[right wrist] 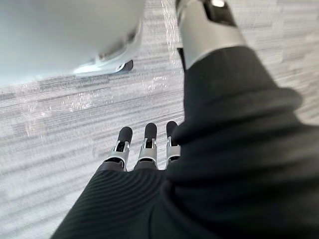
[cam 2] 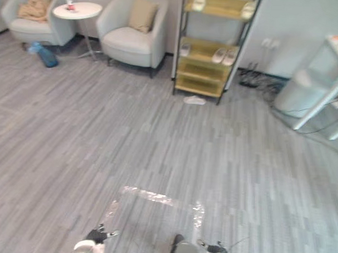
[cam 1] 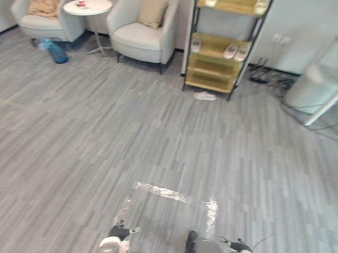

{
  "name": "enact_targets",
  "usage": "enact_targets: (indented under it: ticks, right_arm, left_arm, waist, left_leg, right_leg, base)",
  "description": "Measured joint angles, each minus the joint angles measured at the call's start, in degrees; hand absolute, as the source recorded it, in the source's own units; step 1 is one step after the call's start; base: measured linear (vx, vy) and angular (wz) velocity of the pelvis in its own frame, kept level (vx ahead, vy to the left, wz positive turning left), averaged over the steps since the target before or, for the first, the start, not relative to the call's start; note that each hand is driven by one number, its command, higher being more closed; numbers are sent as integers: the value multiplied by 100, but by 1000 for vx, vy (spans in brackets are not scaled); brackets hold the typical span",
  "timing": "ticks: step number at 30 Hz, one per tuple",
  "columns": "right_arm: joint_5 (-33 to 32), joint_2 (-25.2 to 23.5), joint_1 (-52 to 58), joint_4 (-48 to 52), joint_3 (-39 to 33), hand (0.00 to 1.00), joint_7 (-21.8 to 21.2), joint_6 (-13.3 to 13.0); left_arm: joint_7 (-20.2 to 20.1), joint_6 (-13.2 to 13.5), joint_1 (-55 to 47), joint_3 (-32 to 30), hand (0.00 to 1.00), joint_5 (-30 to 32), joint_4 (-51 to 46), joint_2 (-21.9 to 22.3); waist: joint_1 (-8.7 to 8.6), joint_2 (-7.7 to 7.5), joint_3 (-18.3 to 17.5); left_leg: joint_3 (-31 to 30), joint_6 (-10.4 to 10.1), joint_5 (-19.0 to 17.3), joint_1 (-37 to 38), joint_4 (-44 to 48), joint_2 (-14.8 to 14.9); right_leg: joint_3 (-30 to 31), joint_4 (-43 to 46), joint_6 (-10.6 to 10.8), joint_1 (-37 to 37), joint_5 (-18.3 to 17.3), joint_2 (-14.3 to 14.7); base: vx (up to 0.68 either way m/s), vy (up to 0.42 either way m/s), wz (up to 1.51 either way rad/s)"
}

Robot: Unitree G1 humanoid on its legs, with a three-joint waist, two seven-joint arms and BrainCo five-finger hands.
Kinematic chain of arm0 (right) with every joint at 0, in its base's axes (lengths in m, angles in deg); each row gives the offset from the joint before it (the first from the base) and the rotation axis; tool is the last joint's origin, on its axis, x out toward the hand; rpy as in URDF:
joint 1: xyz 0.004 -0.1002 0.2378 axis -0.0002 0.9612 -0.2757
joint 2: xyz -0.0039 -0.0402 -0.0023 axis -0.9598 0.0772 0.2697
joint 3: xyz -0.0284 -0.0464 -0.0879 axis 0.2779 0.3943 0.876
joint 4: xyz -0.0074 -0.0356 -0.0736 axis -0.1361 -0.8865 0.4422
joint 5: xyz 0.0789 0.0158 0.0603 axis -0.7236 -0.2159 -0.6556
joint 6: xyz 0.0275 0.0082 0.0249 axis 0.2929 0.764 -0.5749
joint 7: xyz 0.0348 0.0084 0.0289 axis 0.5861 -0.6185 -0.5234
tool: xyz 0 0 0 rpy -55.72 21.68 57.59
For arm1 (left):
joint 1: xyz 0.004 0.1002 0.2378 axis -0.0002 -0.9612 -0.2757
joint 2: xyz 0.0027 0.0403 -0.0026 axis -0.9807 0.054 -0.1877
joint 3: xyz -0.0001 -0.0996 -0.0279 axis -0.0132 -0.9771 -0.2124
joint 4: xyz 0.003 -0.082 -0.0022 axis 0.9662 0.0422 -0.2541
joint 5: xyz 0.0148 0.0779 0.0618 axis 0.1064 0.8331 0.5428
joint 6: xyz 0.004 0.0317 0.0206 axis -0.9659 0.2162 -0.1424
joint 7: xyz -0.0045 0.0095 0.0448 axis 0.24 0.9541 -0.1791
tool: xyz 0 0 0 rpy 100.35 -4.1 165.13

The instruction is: Pick up cushions and gather them together orderly.

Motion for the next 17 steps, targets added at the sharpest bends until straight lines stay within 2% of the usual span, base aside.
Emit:
enact_targets:
  ticks: [2,3,4,5,6,8,9,10,11,14,17]
  right_arm:
    - [-16,-47,60,53,-59,0,11,3]
    - [-26,-85,127,111,-56,0,41,3]
    - [-28,-80,147,111,-58,0,46,4]
    - [-49,-80,217,110,-60,0,48,5]
    - [-56,-88,211,109,-63,0,48,7]
    - [-102,-102,212,105,-64,0,48,7]
    - [-186,-94,222,103,-71,0,48,4]
    - [-213,-85,218,91,-81,0,48,6]
    - [-219,-120,212,72,-115,0,49,10]
    - [-207,-219,244,60,-110,0,39,18]
    - [-204,-263,266,61,-112,0,40,17]
  left_arm:
    - [-16,-2,9,-39,0,7,-100,37]
    - [-29,3,0,-106,0,18,-137,46]
    - [-32,4,-1,-124,0,18,-144,57]
    - [-61,4,3,-121,0,24,-156,51]
    - [-96,9,4,-115,0,26,-168,43]
    - [-99,10,8,-112,0,30,-178,38]
    - [-96,7,18,-106,0,31,-175,61]
    - [-89,11,19,-119,0,21,-174,80]
    - [-86,2,3,-83,0,53,-130,58]
    - [-101,-18,37,70,0,129,-72,-87]
    - [-113,-18,82,164,0,195,-16,-87]
  waist:
    - [15,-9,11]
    - [44,-4,14]
    - [45,7,12]
    - [43,4,11]
    - [51,-3,4]
    - [60,-14,6]
    - [63,35,-25]
    - [72,44,-30]
    - [98,-6,-117]
    - [63,-217,-224]
    - [57,-216,-234]
  left_leg:
    - [7,-79,13,-588,1354,149]
    - [30,-247,134,-1059,2485,327]
    - [62,-211,109,-1111,2635,371]
    - [189,-50,-12,-1250,2679,430]
    - [217,-33,-131,-1365,2318,414]
    - [129,-19,-128,-1385,1613,327]
    - [-418,-108,304,-1338,147,113]
    - [-534,-162,655,-1303,43,73]
    - [-466,-77,739,-1112,-175,-43]
    - [-310,-11,735,-929,-323,-245]
    - [-354,34,709,-741,-405,-380]
  right_leg:
    - [-54,-196,-49,240,-41,40]
    - [-99,-327,-98,519,-126,112]
    - [-109,-363,-97,597,-143,123]
    - [-111,-455,-92,784,-181,126]
    - [-89,-561,-91,892,-160,112]
    - [-49,-583,-29,930,-143,71]
    - [74,-572,107,944,-209,63]
    - [141,-572,136,946,-221,70]
    - [305,-653,222,996,-199,23]
    - [399,-975,315,1239,-140,-166]
    - [390,-1151,327,1459,-130,-259]
  base:
    - [142,-135,7]
    - [180,-102,8]
    - [227,-63,9]
    - [224,-25,0]
    - [180,-12,-5]
    - [161,83,-20]
    - [189,128,-32]
    - [254,184,-46]
    - [134,87,-26]
    - [275,161,-20]
    - [168,97,4]
